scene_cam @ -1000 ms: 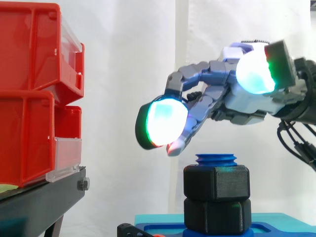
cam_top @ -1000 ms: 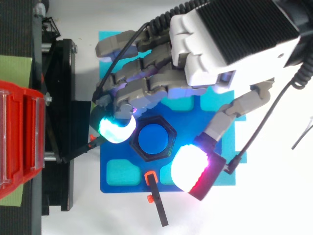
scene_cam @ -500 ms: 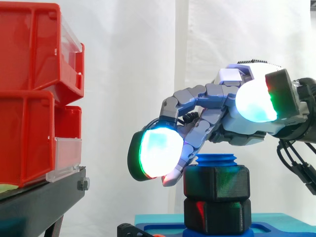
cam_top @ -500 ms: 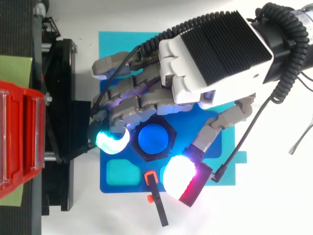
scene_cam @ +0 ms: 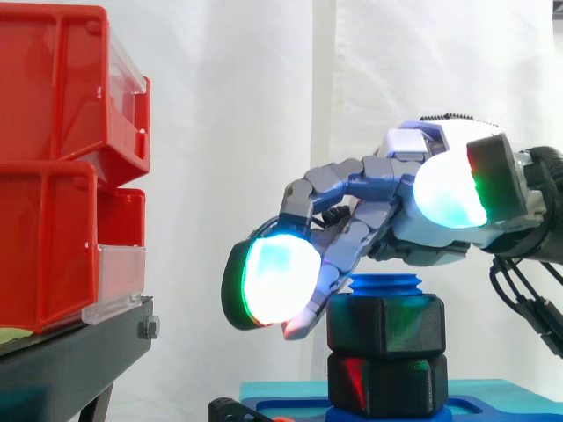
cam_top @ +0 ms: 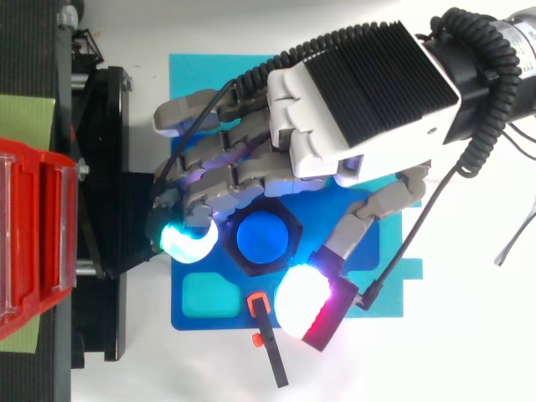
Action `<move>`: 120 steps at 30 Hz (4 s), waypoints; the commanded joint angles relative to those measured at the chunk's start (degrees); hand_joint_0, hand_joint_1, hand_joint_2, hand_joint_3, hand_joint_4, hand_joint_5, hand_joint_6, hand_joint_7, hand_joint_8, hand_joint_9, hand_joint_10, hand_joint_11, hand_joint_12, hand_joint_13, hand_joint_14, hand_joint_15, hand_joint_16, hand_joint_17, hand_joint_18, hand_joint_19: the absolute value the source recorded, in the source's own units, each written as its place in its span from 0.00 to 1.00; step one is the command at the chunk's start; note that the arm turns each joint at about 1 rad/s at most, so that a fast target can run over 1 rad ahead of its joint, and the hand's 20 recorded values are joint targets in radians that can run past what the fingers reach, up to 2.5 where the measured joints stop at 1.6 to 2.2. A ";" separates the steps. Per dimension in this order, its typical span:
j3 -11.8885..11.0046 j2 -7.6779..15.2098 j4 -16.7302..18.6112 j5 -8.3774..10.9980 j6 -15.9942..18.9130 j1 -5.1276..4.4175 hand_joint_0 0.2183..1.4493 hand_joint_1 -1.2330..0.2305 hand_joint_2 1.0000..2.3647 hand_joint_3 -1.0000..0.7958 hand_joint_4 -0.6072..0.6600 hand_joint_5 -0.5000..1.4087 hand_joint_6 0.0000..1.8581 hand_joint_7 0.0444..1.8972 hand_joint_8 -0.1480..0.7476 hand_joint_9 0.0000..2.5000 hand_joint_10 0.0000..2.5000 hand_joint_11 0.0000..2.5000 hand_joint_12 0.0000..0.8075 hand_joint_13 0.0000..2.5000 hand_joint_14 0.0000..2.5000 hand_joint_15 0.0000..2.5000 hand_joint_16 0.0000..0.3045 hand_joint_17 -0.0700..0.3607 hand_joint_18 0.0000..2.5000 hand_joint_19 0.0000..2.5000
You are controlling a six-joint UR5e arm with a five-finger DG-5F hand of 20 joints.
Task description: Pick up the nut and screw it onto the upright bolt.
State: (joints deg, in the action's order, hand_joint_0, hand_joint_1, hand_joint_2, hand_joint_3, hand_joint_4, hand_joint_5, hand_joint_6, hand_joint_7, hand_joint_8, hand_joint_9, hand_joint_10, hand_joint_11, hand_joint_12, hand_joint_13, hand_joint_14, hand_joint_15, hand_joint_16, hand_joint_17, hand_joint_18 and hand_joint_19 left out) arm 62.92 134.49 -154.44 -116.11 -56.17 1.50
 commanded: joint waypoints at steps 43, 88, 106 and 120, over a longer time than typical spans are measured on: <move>0.19 0.42 -0.16 -1.05 -0.96 1.67 0.23 0.56 0.00 0.28 0.64 0.24 0.27 0.74 0.48 0.32 0.00 0.00 0.33 0.22 0.00 0.00 0.07 0.28 0.07 0.00; 0.19 0.34 -0.07 -4.92 -0.43 4.57 0.20 0.59 0.00 0.28 0.60 0.27 0.27 0.65 0.46 0.53 0.00 0.02 0.27 0.35 0.00 0.00 0.07 0.27 0.21 0.00; -6.49 0.34 -5.08 -8.00 -0.08 5.09 0.17 0.60 0.00 0.28 0.58 0.15 0.27 0.32 0.40 0.13 0.00 0.00 0.39 0.04 0.00 0.00 0.12 0.35 0.00 0.00; -0.95 0.69 -0.16 -6.06 2.73 2.90 0.16 0.64 0.00 0.28 0.58 0.14 0.27 0.37 0.40 0.00 0.00 0.00 0.42 0.00 0.00 0.00 0.15 0.39 0.00 0.00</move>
State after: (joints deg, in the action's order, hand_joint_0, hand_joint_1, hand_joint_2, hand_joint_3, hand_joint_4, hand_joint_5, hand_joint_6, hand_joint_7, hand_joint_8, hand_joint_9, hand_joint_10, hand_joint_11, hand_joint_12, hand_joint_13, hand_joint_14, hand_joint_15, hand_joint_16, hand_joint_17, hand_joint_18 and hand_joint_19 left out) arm 60.43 135.16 -155.28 -122.59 -54.39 4.67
